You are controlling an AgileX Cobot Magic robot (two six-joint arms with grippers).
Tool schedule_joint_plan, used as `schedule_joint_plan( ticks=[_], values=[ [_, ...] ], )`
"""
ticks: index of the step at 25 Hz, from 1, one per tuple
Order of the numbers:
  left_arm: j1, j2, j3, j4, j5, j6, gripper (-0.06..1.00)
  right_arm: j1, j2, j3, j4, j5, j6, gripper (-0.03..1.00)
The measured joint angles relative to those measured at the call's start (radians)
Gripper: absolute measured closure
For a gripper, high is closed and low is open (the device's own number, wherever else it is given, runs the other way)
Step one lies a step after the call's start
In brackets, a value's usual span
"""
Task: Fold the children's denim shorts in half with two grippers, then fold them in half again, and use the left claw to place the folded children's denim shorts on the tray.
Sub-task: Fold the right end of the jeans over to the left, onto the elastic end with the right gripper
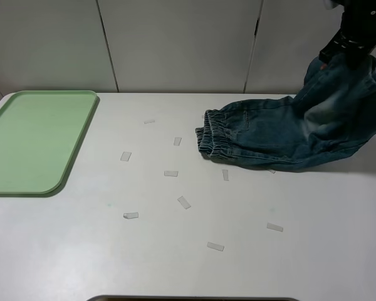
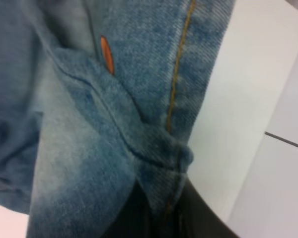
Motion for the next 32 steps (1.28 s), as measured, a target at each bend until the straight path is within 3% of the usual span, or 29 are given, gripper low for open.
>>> schedule_joint_plan(
  ticks=[20, 32],
  values=[
    [0.0, 0.0, 0.0, 0.0, 0.0, 0.001, 0.02, 0.264, 0.05, 0.001, 0.028, 0.0, 0.275, 0.95],
    [0.0, 0.0, 0.0, 0.0, 0.0, 0.001, 0.03, 0.368, 0.128, 0.001, 0.039, -0.001, 0.438, 0.95]
  ],
)
